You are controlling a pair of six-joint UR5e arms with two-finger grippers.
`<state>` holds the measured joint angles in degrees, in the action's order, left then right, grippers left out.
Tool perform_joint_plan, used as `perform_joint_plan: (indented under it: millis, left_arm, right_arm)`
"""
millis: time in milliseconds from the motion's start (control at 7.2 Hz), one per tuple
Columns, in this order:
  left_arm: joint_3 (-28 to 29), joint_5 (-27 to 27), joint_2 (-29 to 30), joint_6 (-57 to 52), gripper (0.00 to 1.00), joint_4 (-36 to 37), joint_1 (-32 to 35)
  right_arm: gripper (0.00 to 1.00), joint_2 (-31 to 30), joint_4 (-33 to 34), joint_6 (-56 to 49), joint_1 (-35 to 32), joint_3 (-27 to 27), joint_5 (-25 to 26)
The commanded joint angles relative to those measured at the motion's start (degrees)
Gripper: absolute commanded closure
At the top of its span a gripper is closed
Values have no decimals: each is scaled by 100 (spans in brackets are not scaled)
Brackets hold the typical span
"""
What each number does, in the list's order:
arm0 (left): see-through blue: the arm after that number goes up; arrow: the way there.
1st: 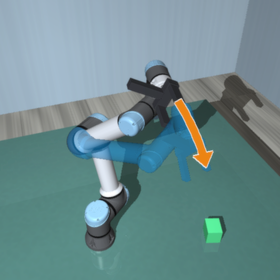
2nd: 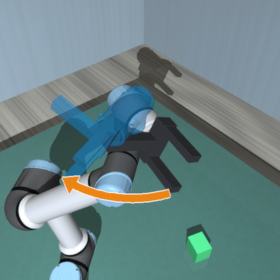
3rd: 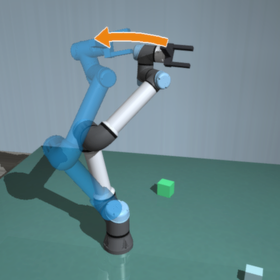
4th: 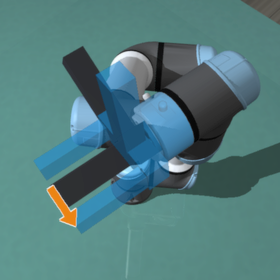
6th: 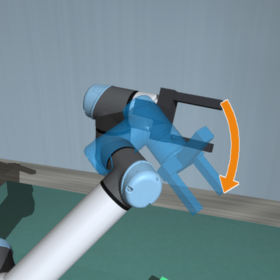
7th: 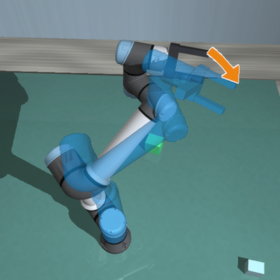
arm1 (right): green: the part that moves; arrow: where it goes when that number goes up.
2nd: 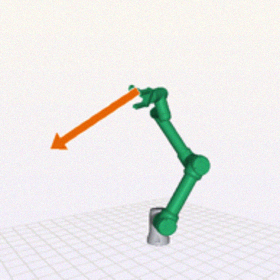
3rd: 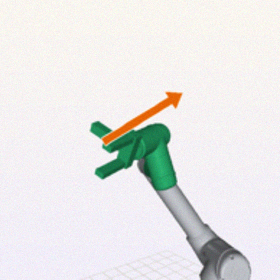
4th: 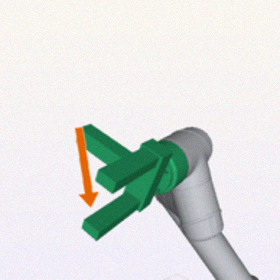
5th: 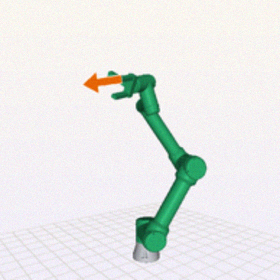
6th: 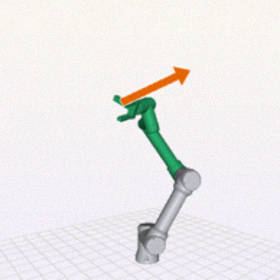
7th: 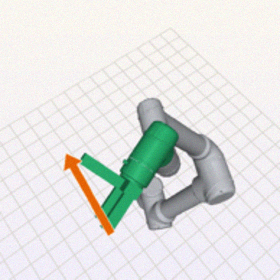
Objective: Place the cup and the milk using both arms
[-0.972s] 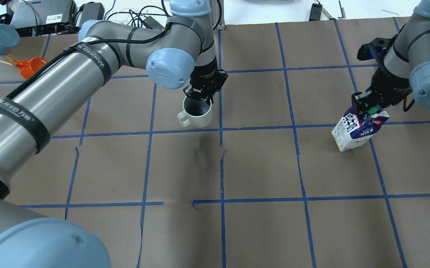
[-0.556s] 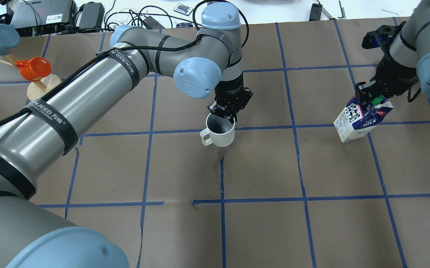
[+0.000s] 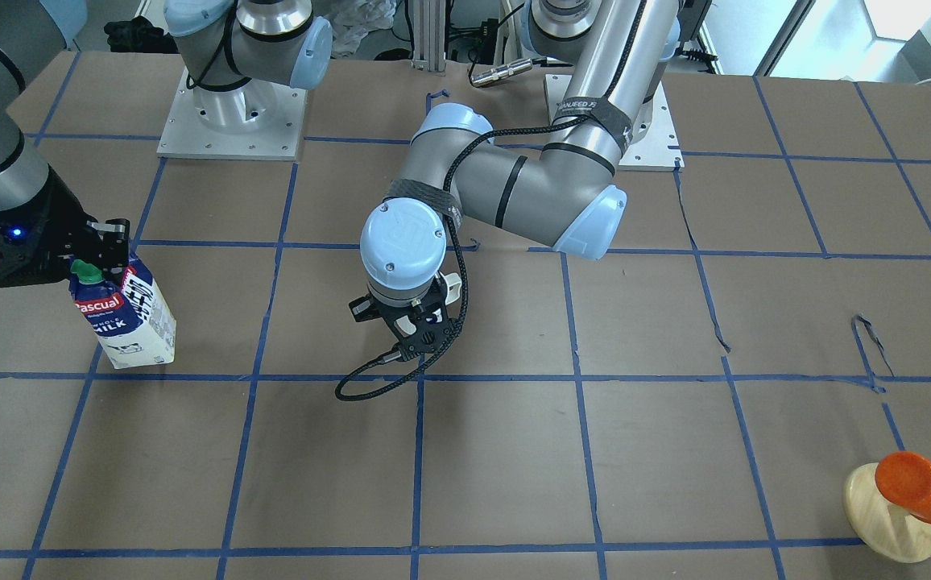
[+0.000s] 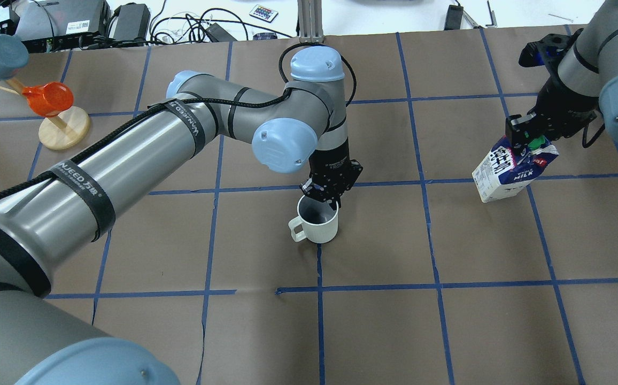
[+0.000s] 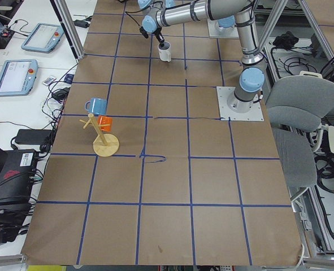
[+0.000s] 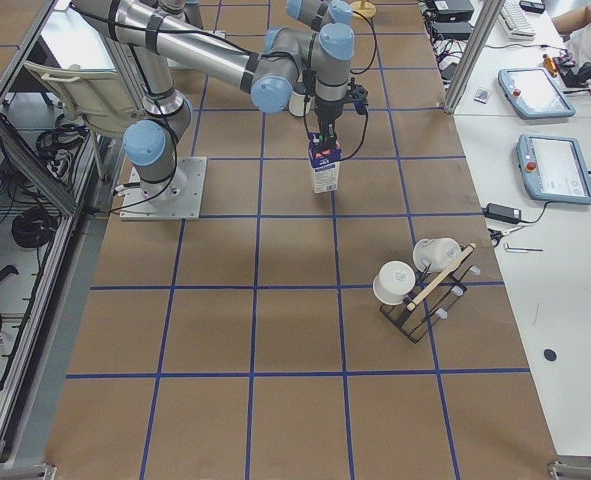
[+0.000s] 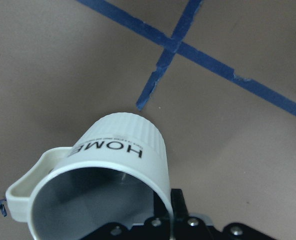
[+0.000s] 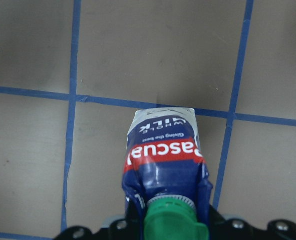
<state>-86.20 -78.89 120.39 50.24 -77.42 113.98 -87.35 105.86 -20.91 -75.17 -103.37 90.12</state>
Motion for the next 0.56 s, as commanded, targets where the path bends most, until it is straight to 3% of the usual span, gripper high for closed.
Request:
perform_joint_plan:
  millis: [0, 278, 417]
  left_arm:
    - [-11, 58, -16, 100, 0, 7, 1]
    - [233, 67, -252, -57, 0, -1, -182]
    - [600, 32, -410, -406, 0, -506, -497]
  right_arm:
    - [81, -1, -39, 978, -399, -51, -91]
    - [80, 33, 22, 2026, -1102, -16, -91]
    - [80, 51, 23, 2465, -1262, -25, -100]
